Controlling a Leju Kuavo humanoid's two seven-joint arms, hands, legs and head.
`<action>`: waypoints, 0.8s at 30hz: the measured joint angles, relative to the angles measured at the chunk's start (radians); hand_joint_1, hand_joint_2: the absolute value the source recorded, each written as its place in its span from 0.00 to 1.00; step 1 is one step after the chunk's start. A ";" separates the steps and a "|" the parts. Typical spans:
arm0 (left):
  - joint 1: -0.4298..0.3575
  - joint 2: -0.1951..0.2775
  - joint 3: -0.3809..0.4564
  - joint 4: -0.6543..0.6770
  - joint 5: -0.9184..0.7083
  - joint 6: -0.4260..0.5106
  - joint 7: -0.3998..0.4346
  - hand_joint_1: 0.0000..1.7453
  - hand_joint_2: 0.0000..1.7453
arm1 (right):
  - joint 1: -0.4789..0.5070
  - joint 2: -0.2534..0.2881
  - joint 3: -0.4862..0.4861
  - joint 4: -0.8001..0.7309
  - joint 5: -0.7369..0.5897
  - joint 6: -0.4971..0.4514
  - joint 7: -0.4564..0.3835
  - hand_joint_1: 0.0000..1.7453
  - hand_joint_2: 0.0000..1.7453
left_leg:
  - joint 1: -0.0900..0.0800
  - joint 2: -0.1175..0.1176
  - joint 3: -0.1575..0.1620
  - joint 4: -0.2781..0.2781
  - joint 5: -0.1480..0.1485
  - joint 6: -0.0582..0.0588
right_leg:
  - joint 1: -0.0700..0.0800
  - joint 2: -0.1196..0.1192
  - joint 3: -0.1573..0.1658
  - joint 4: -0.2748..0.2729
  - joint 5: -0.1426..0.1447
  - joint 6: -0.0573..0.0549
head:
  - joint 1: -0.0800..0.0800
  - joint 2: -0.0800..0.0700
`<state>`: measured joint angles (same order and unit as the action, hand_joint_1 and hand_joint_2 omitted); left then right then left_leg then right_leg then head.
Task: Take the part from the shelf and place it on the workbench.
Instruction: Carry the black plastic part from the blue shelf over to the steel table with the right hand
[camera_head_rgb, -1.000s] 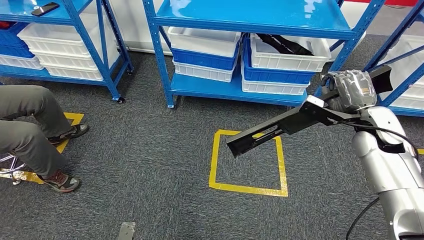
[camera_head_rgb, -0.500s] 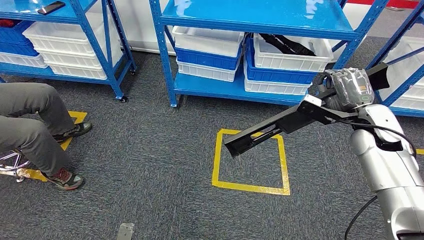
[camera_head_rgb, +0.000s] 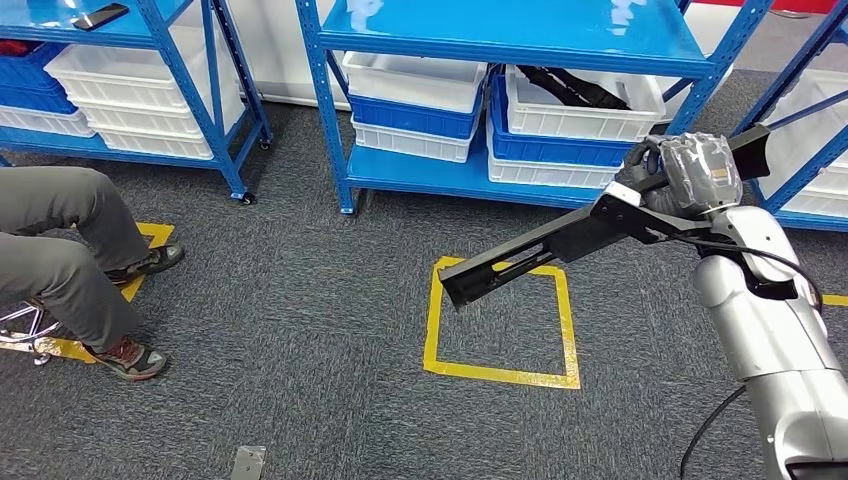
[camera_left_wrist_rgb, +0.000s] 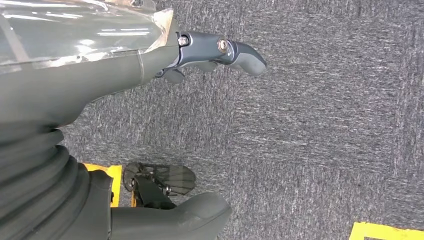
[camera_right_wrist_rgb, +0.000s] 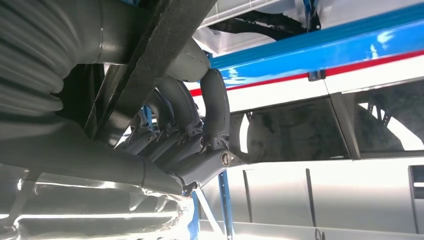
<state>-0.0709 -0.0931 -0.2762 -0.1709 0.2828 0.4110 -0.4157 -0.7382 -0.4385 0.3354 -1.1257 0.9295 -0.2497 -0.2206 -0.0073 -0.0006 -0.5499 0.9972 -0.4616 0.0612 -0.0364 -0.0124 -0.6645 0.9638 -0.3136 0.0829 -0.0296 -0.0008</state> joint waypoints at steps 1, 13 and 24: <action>0.000 0.000 0.000 0.000 0.000 0.000 0.000 0.00 1.00 | 0.000 0.000 -0.004 -0.001 -0.003 0.000 0.000 0.87 1.00 | 0.004 0.003 0.002 -0.010 0.009 0.005 | 0.000 0.002 -0.011 0.020 -0.015 -0.002 | 0.001 0.000; -0.001 0.004 0.001 0.000 -0.004 0.000 -0.002 0.00 1.00 | 0.010 0.001 -0.016 -0.002 -0.005 0.000 0.001 0.87 1.00 | 0.011 0.063 -0.020 0.023 -0.008 -0.042 | -0.007 -0.027 0.032 0.069 -0.100 0.001 | 0.009 0.000; -0.008 0.004 0.000 0.000 -0.020 -0.004 0.012 0.00 1.00 | 0.057 -0.025 -0.042 -0.029 -0.003 -0.003 0.006 0.87 1.00 | -0.009 -0.018 -0.097 0.207 -0.094 0.015 | 0.035 0.092 -0.001 0.069 -0.067 -0.079 | 0.001 0.000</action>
<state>-0.0786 -0.0895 -0.2760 -0.1709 0.2632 0.4066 -0.4039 -0.6810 -0.4637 0.2937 -1.1542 0.9262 -0.2525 -0.2142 -0.0165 -0.0188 -0.6465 1.2038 -0.5556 0.0757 -0.0011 0.0794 -0.6657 1.0331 -0.3803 0.0042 -0.0288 -0.0008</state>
